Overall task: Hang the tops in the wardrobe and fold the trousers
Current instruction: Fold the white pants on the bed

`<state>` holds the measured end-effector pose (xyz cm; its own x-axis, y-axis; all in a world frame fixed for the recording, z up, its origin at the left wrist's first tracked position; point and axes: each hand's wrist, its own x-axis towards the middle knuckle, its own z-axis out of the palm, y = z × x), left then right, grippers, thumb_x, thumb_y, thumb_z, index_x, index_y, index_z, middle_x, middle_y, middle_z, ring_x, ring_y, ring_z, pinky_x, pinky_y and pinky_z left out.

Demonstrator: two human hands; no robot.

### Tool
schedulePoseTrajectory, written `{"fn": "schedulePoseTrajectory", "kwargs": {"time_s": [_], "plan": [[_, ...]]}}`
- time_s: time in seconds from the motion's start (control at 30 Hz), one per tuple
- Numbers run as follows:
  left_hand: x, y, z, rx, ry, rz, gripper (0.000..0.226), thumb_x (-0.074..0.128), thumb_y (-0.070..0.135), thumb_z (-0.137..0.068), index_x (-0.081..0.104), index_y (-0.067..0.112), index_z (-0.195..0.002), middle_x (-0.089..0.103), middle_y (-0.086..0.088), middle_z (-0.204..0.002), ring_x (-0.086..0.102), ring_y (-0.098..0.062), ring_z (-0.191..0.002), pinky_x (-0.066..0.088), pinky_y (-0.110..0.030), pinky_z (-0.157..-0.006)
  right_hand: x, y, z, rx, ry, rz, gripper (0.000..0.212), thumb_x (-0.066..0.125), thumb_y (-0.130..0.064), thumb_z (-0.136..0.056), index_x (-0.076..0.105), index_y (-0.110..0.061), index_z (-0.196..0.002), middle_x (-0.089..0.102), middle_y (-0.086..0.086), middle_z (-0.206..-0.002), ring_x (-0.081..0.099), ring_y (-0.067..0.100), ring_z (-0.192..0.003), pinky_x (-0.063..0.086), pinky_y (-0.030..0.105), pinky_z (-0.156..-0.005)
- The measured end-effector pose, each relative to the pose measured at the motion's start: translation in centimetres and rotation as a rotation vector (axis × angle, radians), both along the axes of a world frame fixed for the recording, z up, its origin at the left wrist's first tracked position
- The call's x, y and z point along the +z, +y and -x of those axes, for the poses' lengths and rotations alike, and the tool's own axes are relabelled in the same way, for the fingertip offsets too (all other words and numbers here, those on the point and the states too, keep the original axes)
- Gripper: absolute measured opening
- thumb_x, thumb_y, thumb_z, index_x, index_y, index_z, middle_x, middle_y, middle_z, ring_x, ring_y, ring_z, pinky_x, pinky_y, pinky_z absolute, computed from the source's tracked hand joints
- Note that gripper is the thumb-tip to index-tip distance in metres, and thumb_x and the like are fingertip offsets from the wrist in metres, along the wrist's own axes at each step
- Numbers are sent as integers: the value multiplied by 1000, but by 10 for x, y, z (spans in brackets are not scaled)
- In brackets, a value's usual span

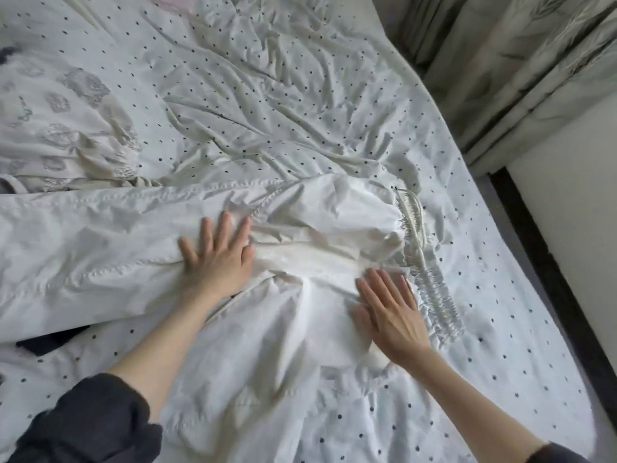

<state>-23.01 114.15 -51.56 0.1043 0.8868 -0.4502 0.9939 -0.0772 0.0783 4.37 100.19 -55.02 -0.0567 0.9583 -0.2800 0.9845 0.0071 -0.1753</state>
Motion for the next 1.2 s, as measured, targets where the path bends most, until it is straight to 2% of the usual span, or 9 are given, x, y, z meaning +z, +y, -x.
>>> {"fn": "schedulePoseTrajectory", "kwargs": {"time_s": [0.13,0.27,0.33,0.4,0.57,0.73,1.0,1.1,1.2], "plan": [[2,-39,-31,-30,-40,-78,54,17,44,-100,2,32,-150,-8,0,-159,-8,-26,-145,-3,-61,-111,8,-26,-27,-101,52,-201,49,24,-36,-99,47,-14,-137,39,11,-148,29,26,-139,12,50,-115],[0,-82,-55,-197,-125,-180,62,20,47,-90,26,25,-148,21,-11,-155,19,-34,-142,10,-66,-107,14,-38,-59,-571,199,-123,52,50,-26,-95,37,-10,-142,37,17,-146,33,34,-135,30,49,-107],[-3,-103,-68,-357,-96,-219,59,28,44,-89,32,23,-145,29,-14,-152,25,-37,-139,15,-66,-106,13,-38,-74,-832,369,5,49,57,-41,-88,52,-6,-123,55,17,-120,51,31,-111,43,39,-84],[-10,-128,-79,-488,-108,-227,58,33,42,-87,39,22,-141,36,-14,-149,27,-36,-137,11,-63,-105,12,-40,-81,-962,497,54,48,58,-51,-81,58,-4,-92,61,14,-92,55,26,-79,37,30,-60],[-30,-170,-92,-562,-89,-147,65,36,52,-79,53,18,-132,52,-13,-137,50,-29,-126,17,-60,-101,16,-52,-87,-1082,748,109,29,67,-32,-86,54,-6,-79,57,8,-68,49,16,-53,37,21,-43],[-31,-191,-103,-580,-82,-124,80,37,64,-71,35,22,-140,45,-16,-142,37,-30,-133,13,-62,-103,16,-61,-112,-1129,724,6,29,70,-27,-84,50,-7,-76,49,3,-66,44,15,-54,32,26,-45],[-41,-254,-183,-517,-55,43,102,26,82,-62,36,23,-144,19,-15,-154,15,-29,-142,13,-65,-103,26,-105,-215,-1188,679,-6,34,74,-22,-78,45,-12,-65,51,6,-68,52,25,-74,44,36,-63],[-55,-282,-206,-523,-32,43,103,34,79,-74,-17,28,-147,-34,-11,-150,-28,-28,-139,-11,-66,-107,24,-127,-244,-1171,613,40,28,71,-25,-80,49,-11,-71,55,8,-77,55,29,-84,43,34,-63],[-55,-305,-223,-452,2,-21,111,59,56,-80,-30,25,-138,-32,-14,-150,-17,-32,-142,-1,-66,-108,23,-140,-242,-984,437,-11,26,62,-21,-87,52,-5,-105,53,13,-111,49,28,-103,41,32,-74]]}}
